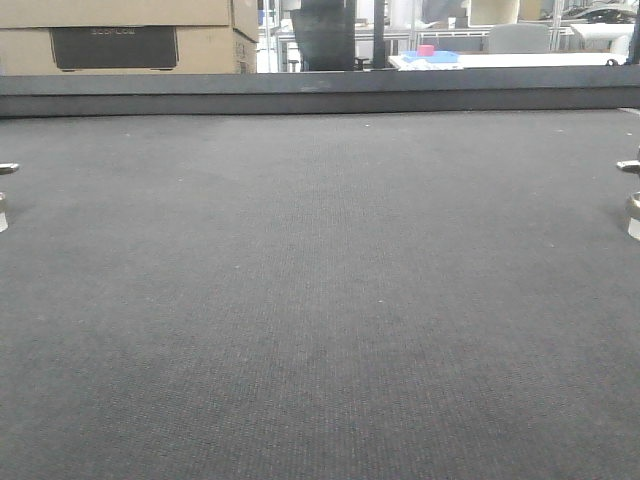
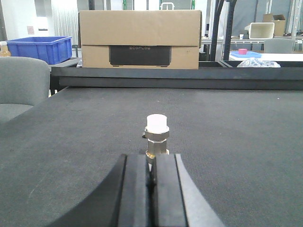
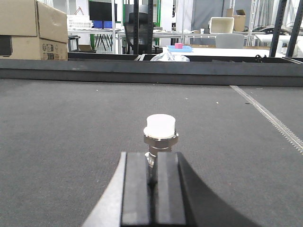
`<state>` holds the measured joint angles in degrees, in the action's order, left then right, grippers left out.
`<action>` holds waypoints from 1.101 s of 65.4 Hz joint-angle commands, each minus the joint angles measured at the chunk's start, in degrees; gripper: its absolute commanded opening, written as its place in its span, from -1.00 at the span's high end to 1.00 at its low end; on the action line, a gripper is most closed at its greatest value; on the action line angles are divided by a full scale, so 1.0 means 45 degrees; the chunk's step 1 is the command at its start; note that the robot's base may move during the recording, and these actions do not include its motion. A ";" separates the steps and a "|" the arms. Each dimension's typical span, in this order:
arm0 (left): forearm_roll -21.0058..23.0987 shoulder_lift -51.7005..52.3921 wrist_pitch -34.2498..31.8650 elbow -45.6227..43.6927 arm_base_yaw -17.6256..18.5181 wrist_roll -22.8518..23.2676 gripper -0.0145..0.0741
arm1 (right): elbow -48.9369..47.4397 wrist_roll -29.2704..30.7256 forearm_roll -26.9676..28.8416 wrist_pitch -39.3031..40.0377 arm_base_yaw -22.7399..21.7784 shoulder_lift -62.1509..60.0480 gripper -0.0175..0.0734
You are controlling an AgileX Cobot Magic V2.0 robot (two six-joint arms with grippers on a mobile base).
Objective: Place valve from conveyor to right shelf box
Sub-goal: 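Lower both grippers over the two white-capped valves on the belt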
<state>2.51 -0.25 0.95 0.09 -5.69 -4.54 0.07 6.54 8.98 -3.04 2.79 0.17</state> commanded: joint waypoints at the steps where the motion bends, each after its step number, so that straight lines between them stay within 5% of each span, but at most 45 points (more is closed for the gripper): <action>1: 0.0074 0.0055 -0.0210 -0.0021 0.0031 0.0026 0.92 | -0.0016 0.0006 0.0013 0.0339 0.0020 -0.0039 0.97; 57: -0.0044 0.0055 -0.0866 -0.0021 0.0034 0.0026 0.92 | -0.0016 0.0006 0.0013 0.0480 0.0014 -0.0039 0.97; 72: 0.0385 0.0055 -0.2472 -0.0021 0.0034 0.0026 0.92 | -0.0016 0.0006 0.0890 0.1814 0.0014 -0.0039 0.97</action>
<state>2.71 -0.25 -5.64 0.09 -5.69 -4.54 0.07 6.54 10.11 0.61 2.79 0.17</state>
